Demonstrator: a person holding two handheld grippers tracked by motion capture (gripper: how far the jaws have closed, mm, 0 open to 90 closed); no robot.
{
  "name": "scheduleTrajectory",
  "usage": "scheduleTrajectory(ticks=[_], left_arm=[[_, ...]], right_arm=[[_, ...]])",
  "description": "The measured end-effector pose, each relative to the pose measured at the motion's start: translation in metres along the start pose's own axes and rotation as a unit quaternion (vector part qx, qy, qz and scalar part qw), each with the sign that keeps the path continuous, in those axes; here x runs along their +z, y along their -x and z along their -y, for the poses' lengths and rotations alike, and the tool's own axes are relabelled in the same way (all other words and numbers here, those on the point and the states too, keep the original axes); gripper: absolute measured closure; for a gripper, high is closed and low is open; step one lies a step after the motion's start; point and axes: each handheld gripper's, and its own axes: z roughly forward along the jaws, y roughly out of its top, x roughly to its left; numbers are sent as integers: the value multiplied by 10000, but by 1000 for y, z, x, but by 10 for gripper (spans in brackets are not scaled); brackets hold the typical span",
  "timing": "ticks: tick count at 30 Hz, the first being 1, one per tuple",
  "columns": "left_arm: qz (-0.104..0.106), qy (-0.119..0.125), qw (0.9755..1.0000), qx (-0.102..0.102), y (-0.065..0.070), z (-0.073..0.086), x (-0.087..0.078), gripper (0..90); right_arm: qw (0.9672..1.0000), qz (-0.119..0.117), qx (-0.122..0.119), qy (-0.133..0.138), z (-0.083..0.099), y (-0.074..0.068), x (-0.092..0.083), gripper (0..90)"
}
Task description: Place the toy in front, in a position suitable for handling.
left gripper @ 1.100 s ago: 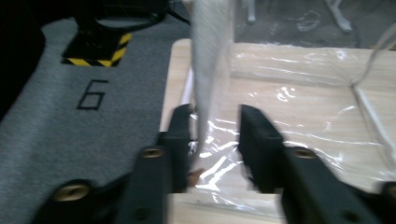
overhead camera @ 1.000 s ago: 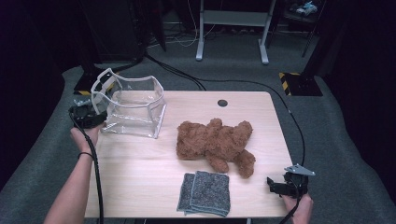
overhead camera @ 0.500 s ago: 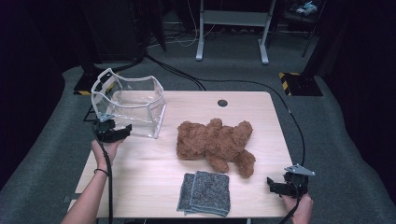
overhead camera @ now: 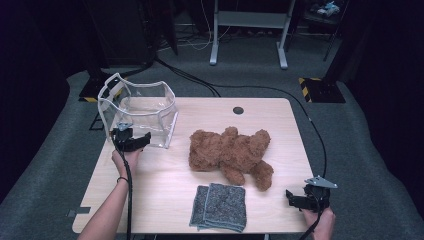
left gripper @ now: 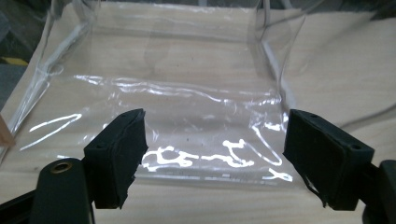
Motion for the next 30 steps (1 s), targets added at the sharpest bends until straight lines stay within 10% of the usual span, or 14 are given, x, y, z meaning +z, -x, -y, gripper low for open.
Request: scheduleTrajectory(ticks=[30], left_arm=[[-13,-510,9986,-102,-10,-33,34,253]], right_arm=[[10000,1,0,0,0,0,0,17]])
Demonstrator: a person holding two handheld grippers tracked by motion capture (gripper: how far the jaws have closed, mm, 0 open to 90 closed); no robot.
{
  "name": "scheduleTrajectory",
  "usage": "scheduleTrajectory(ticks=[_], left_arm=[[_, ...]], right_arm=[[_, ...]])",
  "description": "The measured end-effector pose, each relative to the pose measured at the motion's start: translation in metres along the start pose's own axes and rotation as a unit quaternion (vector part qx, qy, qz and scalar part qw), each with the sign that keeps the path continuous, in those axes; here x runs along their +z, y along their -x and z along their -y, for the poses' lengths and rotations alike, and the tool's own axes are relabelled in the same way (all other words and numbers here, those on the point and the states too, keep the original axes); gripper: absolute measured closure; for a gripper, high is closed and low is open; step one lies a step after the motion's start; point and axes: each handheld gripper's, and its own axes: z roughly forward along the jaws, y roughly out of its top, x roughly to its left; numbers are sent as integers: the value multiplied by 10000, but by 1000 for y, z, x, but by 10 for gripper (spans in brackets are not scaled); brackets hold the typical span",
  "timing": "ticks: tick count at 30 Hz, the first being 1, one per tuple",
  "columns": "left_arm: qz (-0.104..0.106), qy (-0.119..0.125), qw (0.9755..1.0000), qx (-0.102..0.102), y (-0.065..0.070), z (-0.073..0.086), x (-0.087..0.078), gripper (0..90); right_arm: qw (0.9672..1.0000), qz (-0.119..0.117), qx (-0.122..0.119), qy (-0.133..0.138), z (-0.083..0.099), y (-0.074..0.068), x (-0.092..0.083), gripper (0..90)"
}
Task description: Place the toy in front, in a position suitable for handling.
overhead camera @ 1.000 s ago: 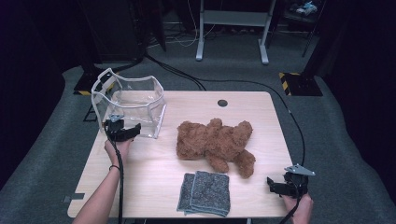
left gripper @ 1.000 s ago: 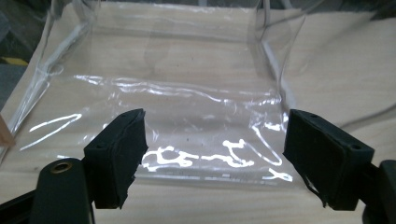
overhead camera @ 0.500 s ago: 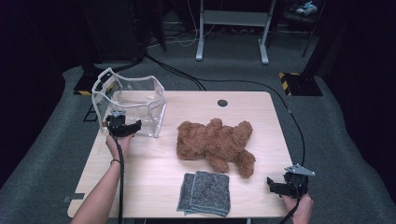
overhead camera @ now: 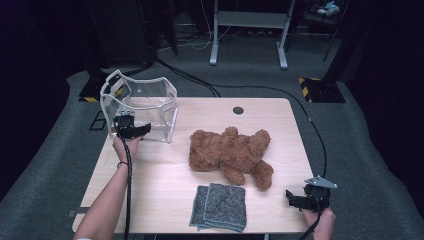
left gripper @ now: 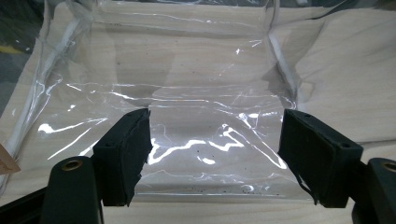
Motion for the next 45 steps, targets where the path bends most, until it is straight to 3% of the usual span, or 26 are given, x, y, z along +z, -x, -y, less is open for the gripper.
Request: scheduleTrajectory(ticks=[5,9,11,15,17,26,33,41,45], left_arm=[[22,-62,9999,-90,-2,-6,3,251],[-46,-25,10000,-32,0,-8,7,251],[-9,-67,9999,-152,0,-10,8,249],[0,-70,9998,-188,-1,-15,10,249],[-59,-70,9999,-68,-2,-17,11,249],[-93,-99,9998,-170,-2,-25,16,248],[-159,-64,9998,-126,-1,-26,19,247],[-38,-71,9997,-209,1,-21,8,207],[-11,-112,9999,-79,4,-13,-1,181]], right_arm=[[10000,-1,0,0,0,0,0,17],[10000,-1,-1,1,0,0,0,17],[10000,-2,-1,0,0,0,0,17],[10000,-2,-2,1,0,0,0,17],[10000,-1,-1,2,0,0,0,17],[10000,-2,-1,1,0,0,0,17],[10000,-2,2,2,0,0,0,17],[10000,0,0,1,0,0,0,17],[10000,0,1,0,0,0,0,16]])
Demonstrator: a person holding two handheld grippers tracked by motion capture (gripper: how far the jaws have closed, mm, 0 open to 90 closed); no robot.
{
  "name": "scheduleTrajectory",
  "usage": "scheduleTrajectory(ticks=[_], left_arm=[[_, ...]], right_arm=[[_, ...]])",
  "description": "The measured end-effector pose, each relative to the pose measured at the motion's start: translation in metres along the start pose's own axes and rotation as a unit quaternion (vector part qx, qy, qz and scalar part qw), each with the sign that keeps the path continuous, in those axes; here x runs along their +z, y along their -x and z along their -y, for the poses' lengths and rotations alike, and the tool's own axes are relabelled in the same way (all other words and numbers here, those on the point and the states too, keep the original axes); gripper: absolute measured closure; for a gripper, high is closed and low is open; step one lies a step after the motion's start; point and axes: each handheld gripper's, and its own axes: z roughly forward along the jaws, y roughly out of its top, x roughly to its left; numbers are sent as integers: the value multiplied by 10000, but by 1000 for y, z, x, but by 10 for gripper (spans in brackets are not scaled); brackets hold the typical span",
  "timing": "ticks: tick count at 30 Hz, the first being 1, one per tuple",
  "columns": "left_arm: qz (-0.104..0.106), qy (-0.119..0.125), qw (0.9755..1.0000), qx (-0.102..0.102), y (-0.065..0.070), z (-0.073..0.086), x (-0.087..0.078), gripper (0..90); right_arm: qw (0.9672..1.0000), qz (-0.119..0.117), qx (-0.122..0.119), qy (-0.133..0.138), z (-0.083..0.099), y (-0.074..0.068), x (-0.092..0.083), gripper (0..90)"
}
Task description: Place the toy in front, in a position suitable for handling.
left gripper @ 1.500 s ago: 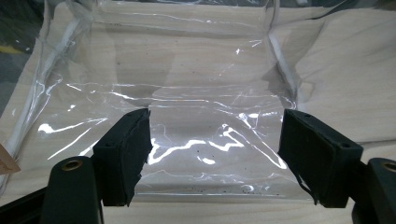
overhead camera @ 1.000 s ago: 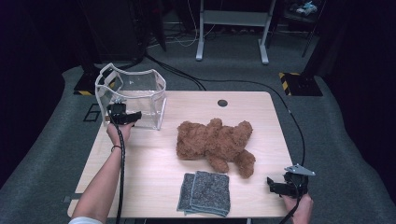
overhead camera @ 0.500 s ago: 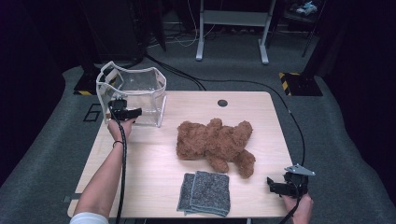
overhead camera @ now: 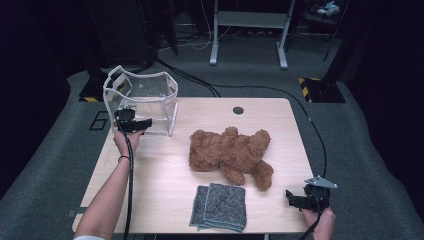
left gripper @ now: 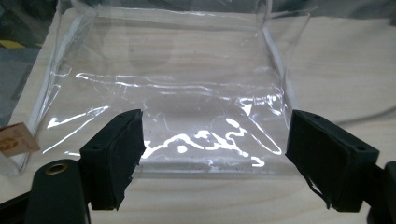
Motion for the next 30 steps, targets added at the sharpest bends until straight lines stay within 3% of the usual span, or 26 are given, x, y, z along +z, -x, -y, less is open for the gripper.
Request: scheduleTrajectory(ticks=[7,14,20,21,22,28,30], left_arm=[[191,-102,9995,219,-1,23,-19,147],[330,-361,9980,399,1,56,-36,107],[462,-643,9943,719,8,91,-51,74],[451,-609,9948,677,11,98,-52,71],[487,-694,9935,760,12,104,-55,69],[420,-681,9934,820,23,139,-64,60],[315,-611,9933,930,26,146,-67,57]], right_arm=[[10000,1,2,0,0,0,0,17],[10000,3,7,-4,0,0,0,17],[10000,6,2,-12,0,0,0,17],[10000,7,5,-11,0,0,0,17],[10000,8,7,-12,0,0,0,17],[10000,18,10,-23,0,-1,0,17],[10000,20,12,-26,0,-1,0,17]])
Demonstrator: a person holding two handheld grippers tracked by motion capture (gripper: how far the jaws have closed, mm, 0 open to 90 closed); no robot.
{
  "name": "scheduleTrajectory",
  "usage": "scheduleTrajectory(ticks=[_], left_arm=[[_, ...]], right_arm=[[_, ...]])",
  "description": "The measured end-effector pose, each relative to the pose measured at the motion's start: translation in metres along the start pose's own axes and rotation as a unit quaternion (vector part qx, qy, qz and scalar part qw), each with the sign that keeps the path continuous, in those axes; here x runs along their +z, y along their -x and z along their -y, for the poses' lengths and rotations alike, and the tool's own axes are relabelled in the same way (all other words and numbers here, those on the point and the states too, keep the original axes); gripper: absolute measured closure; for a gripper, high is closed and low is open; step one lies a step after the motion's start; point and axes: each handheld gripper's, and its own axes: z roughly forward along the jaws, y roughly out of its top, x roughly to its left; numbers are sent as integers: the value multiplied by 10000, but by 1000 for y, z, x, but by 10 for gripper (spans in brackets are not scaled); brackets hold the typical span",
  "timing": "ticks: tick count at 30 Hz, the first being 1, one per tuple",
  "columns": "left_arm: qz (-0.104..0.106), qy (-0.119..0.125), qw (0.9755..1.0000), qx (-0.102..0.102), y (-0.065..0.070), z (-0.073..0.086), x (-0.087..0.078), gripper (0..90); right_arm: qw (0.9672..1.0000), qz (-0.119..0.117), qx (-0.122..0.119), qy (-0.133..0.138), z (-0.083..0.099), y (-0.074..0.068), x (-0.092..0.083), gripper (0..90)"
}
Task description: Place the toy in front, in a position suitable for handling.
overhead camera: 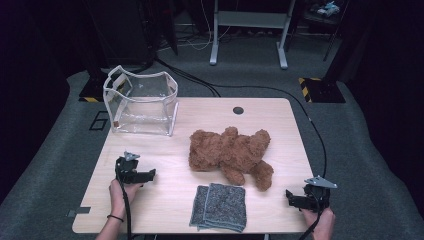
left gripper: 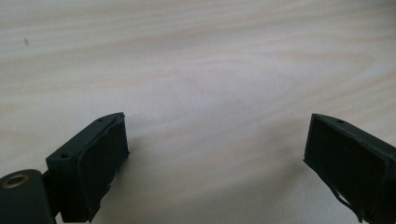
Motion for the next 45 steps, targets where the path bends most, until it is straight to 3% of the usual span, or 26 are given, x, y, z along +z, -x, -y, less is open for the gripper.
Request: scheduleTrajectory(ticks=[1,3,6,9,11,19,25,29,35,42,43,44,45], left_arm=[[14,25,10000,-38,3,2,-2,57],[-74,43,9999,75,5,5,-2,56],[-91,255,9996,-1,8,11,-3,53],[-120,233,9997,1,9,14,-6,53],[-121,267,9996,40,11,15,-7,54],[-102,301,9995,-3,11,15,-6,53],[-101,297,9995,-1,11,15,-6,53],[-101,293,9995,7,11,15,-6,53],[-100,295,9995,2,11,15,-6,53],[-100,295,9995,3,11,15,-6,53],[-100,295,9995,3,11,15,-6,53],[-100,296,9995,2,11,15,-6,53],[-101,295,9995,4,11,15,-6,53]], right_arm=[[10000,0,9,0,0,0,0,16],[10000,0,12,-2,0,0,0,17],[10000,1,32,-58,-1,0,0,15],[9999,-41,47,-95,-1,0,-1,0],[9997,-195,76,-92,-2,-1,-3,0],[9985,-534,-83,7,-16,-29,-24,0],[9958,-875,-265,92,-30,-59,-38,0],[9918,-1184,-486,48,-37,-85,-41,0],[9829,-1603,-897,-137,-41,-124,-32,0],[9725,-1995,-1178,-243,-43,-156,-22,0],[9725,-1995,-1178,-243,-43,-156,-22,0],[9683,-2122,-1298,-234,-44,-168,-19,0],[9675,-2159,-1297,-217,-43,-172,-18,0]])
